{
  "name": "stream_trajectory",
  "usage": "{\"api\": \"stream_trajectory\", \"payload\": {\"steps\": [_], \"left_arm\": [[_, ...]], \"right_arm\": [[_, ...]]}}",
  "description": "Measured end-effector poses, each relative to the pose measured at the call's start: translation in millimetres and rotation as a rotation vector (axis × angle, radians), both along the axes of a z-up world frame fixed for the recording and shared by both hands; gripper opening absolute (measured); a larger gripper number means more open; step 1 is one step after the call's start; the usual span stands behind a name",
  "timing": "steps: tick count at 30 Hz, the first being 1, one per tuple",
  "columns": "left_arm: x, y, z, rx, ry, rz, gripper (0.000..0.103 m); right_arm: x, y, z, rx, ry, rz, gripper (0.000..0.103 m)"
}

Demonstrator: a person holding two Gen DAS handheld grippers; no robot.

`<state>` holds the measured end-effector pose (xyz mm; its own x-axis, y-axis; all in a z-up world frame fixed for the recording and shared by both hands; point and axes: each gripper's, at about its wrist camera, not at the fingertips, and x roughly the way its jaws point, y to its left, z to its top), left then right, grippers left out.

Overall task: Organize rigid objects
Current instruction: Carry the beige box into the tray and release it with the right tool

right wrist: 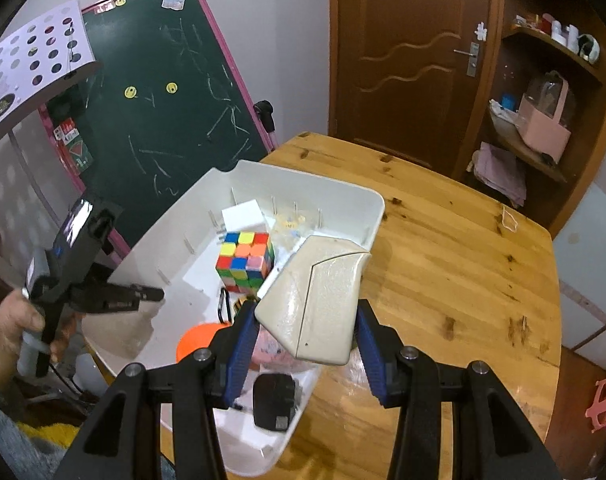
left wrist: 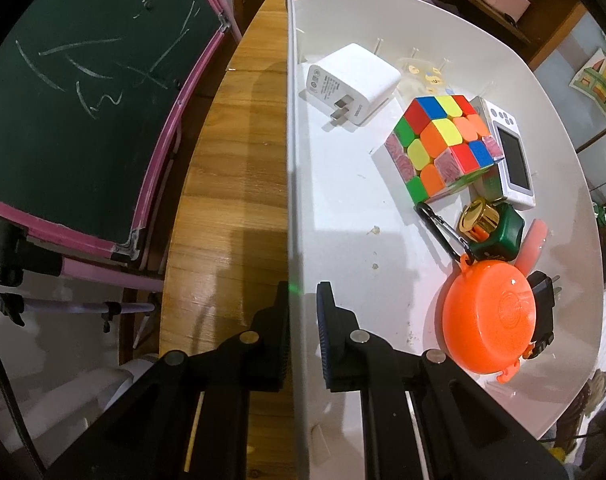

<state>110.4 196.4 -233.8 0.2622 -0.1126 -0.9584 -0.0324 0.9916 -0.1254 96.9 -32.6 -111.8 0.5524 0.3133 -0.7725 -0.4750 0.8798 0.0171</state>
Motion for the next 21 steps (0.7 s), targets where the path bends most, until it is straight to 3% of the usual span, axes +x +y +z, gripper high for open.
{"api": "stream_trajectory", "payload": {"steps": [7,21], "left_arm": [[-1.5,-1.7,0.4,0.000,-0.003,0.002,0.013],[-1.6,-1.2,0.5,-0.003,-0.002,0.004,0.013]], "right_arm": [[56.6,18.0,-1.8,0.017,0.090,-0.009,0.049],[164.8,82.7,-79.1,-0.075,0.328,-0.074,0.049]]}}
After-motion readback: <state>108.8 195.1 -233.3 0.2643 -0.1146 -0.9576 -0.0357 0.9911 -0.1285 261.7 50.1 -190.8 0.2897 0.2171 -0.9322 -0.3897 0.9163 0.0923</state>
